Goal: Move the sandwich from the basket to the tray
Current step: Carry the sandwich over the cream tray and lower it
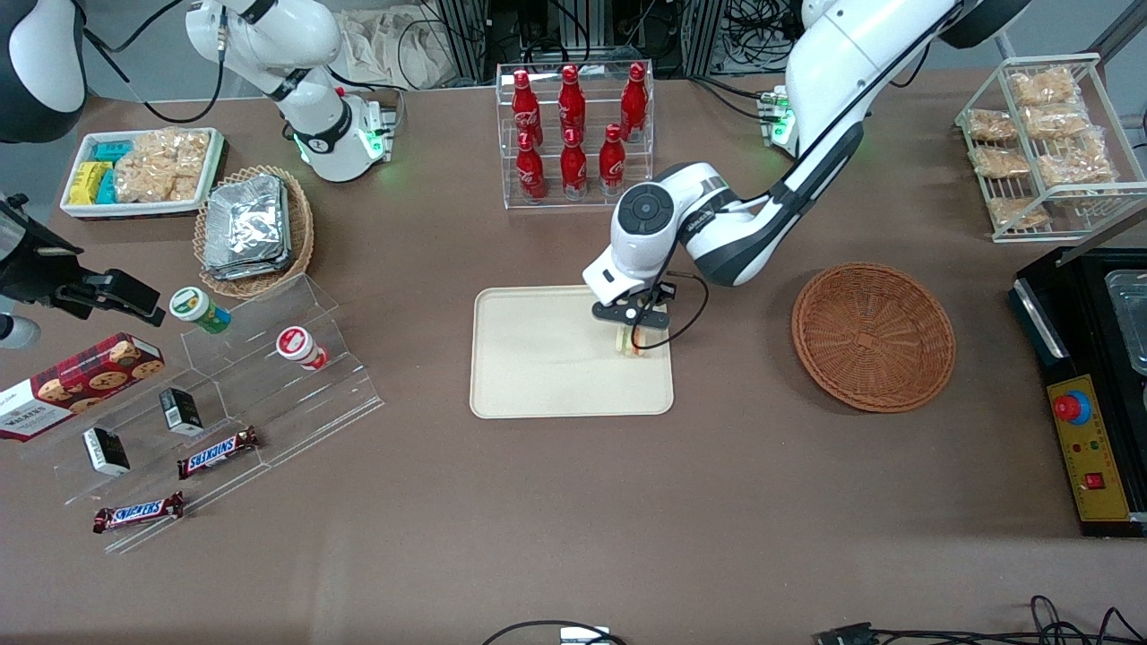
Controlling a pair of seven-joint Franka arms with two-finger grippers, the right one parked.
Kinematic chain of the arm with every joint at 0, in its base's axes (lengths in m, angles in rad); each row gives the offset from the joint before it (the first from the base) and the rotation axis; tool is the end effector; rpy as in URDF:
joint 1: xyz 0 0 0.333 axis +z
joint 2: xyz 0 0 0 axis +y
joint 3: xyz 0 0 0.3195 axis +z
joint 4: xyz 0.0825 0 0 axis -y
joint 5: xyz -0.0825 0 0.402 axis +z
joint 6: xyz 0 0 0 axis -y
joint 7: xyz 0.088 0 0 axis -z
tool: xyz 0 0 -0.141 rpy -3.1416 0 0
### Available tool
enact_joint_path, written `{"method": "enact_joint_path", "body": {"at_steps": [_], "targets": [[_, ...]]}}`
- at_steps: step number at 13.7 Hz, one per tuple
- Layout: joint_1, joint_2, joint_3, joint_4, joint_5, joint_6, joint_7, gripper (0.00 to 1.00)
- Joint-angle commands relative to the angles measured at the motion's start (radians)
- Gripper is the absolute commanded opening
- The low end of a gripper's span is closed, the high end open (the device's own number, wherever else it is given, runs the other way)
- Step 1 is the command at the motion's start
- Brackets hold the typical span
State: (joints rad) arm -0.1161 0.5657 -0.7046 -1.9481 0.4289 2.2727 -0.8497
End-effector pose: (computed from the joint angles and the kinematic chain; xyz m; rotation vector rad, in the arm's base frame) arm 0.4392 -0.4372 0.1978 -3.1032 0.3149 0.1220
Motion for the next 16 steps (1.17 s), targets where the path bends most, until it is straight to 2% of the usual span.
{"method": "enact_joint_path", "body": {"at_steps": [1, 4, 6, 7, 8, 9, 13, 16], "targets": [[-0.014, 0.060, 0.005, 0.046, 0.063, -0.004, -0.058, 0.08], [-0.016, 0.079, 0.005, 0.051, 0.071, 0.001, -0.078, 0.14], [-0.016, 0.079, 0.005, 0.051, 0.071, 0.001, -0.083, 0.34], [-0.016, 0.079, 0.005, 0.052, 0.070, 0.001, -0.097, 0.61], [-0.016, 0.080, 0.005, 0.055, 0.070, 0.001, -0.109, 0.92], [-0.016, 0.080, 0.005, 0.058, 0.070, -0.001, -0.111, 1.00], [-0.014, 0.076, 0.005, 0.110, 0.059, -0.016, -0.124, 1.00], [-0.011, 0.069, 0.005, 0.188, 0.054, -0.090, -0.178, 1.00]]}}
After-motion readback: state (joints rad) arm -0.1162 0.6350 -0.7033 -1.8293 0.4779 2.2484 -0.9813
